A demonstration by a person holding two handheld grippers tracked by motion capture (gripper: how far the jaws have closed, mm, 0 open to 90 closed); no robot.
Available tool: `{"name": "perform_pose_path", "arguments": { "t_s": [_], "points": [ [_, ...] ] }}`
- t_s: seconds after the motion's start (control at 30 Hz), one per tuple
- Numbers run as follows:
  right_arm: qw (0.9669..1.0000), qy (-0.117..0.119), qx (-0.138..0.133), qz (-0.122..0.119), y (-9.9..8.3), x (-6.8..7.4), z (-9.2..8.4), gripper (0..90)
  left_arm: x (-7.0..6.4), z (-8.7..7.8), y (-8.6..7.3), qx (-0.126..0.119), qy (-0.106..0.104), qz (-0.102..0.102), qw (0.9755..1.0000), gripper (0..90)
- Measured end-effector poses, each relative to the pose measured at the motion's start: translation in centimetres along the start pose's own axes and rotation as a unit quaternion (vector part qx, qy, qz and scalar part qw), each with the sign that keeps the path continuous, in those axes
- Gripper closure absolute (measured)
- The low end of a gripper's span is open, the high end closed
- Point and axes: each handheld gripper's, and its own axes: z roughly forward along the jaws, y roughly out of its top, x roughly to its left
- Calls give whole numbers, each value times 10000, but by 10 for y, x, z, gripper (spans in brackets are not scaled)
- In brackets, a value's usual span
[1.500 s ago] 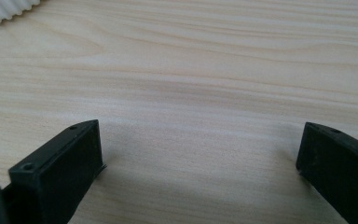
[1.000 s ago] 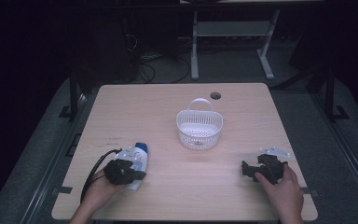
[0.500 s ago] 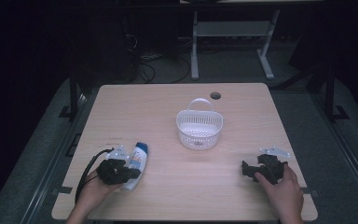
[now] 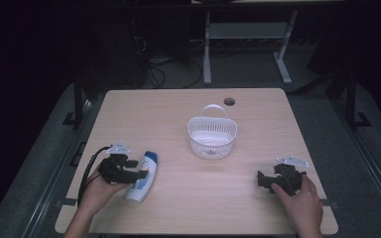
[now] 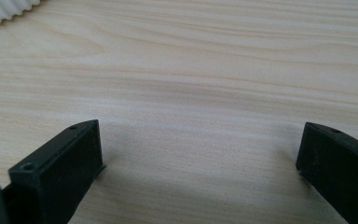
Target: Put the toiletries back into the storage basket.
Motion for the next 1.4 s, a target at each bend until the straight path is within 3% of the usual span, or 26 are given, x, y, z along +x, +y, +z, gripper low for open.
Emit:
{"name": "perform_pose_path", "arguments": {
  "t_s": [0.23,0.57,0.97,1.4],
  "points": [
    [10000,0,-1,-2,0,0,0,0,5,10,14,132,360,-121,9992,266],
    [10000,1,-1,0,0,0,0,0,8,36,24,404,534,-383,9970,201],
    [10000,1,-2,-1,0,0,0,0,9,61,31,682,616,-492,9946,198],
    [10000,1,-1,1,0,0,0,0,6,75,27,915,743,-396,9922,231]
  ]
}}
